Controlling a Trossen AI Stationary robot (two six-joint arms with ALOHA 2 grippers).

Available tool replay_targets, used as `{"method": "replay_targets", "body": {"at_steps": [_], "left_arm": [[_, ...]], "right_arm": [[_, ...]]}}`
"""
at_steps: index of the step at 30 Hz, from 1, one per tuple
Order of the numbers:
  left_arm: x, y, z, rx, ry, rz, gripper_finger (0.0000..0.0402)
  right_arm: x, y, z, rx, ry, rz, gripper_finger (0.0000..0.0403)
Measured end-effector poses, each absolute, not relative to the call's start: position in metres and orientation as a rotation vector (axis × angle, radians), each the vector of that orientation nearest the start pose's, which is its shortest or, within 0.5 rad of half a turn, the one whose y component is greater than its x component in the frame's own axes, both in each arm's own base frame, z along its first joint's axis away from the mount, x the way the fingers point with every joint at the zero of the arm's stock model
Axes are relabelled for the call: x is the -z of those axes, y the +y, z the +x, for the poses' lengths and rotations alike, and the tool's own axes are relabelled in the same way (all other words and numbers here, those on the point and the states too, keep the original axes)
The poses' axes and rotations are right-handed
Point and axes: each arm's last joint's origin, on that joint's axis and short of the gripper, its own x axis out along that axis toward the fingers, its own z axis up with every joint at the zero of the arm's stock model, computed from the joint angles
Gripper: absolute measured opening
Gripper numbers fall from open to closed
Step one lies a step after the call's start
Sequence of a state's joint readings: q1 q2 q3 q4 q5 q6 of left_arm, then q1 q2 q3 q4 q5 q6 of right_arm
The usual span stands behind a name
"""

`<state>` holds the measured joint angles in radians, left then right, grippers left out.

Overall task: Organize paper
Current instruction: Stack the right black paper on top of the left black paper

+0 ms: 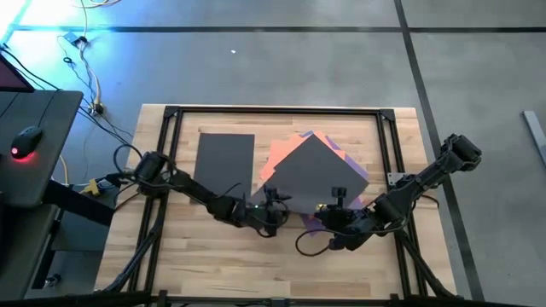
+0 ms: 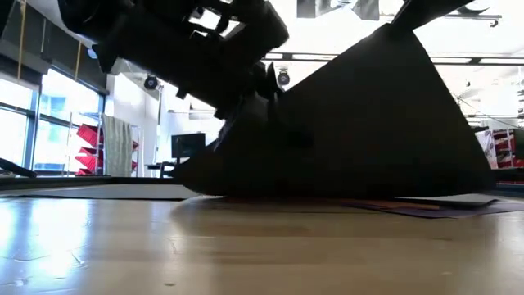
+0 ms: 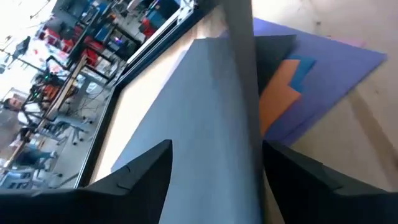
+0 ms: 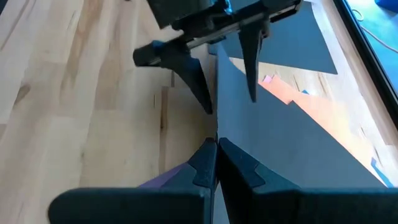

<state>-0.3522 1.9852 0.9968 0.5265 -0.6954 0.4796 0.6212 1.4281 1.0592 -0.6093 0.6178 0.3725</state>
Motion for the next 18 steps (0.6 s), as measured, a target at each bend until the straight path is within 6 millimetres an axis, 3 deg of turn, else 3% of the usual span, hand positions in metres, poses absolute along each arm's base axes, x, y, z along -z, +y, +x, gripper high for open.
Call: {"method": "replay_targets", "body": {"at_steps": [2,7,14,18], "left_arm": [[-0.134,-0.12,0.376,-0.207,0.495,0.68,0.0167],[-0.137,-0.121,0.38,-0.191,0.567,0.609,0.0021],[-0.15,-0.123,0.381,-0.28,0.535,0.442,0.0],[-0.167,-0.121,0.376,-0.316,0.506,0.32,0.0]], "right_arm": [[-0.257,0.151,0.24,0.141,0.773,-0.216,0.0],[-0.257,0.152,0.241,0.138,0.764,-0.225,0.0],[-0.26,0.152,0.241,0.152,0.747,-0.307,0.0007],[-0.279,0.155,0.241,0.211,0.697,-0.341,0.0051]]}}
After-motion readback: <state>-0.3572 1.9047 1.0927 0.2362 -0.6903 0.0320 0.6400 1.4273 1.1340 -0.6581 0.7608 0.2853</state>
